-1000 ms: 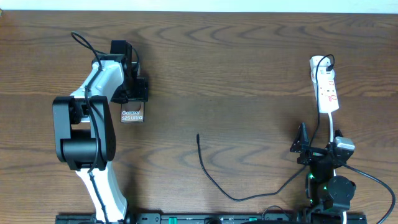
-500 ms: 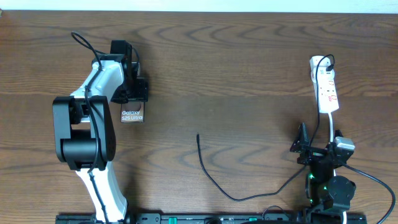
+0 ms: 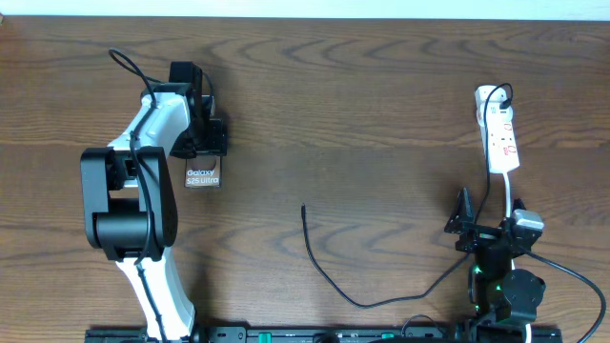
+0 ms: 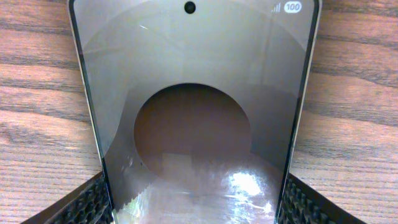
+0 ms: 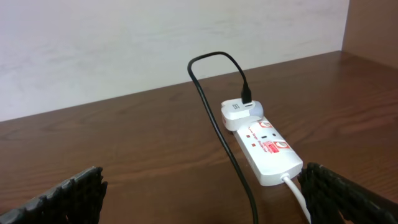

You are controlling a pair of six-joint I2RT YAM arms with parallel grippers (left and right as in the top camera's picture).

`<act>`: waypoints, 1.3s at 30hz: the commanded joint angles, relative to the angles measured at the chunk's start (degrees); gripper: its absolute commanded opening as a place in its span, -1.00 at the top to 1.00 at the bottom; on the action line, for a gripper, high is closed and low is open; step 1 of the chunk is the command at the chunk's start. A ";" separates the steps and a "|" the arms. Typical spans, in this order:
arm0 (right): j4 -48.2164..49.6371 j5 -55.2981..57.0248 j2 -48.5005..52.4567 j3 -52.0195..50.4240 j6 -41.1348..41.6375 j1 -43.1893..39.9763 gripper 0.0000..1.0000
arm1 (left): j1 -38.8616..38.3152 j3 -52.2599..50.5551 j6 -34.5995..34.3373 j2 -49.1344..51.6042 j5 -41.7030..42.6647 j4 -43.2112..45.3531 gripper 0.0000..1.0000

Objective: Plug charger to phone and switch on socket

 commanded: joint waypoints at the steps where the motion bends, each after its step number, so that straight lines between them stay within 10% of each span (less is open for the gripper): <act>1: -0.24 0.63 -0.35 -0.07 -0.63 0.48 -0.99 | 0.24 -1.53 -0.28 0.20 -0.48 -0.63 -0.03; 15: -0.24 0.63 -0.35 -0.07 -0.63 0.48 -0.99 | 0.24 -1.53 -0.28 0.20 -0.50 -0.63 0.85; 39: -0.24 0.63 -0.35 -0.07 -0.63 0.48 -0.98 | 0.26 1.05 -0.28 -8.39 -0.50 -1.27 0.85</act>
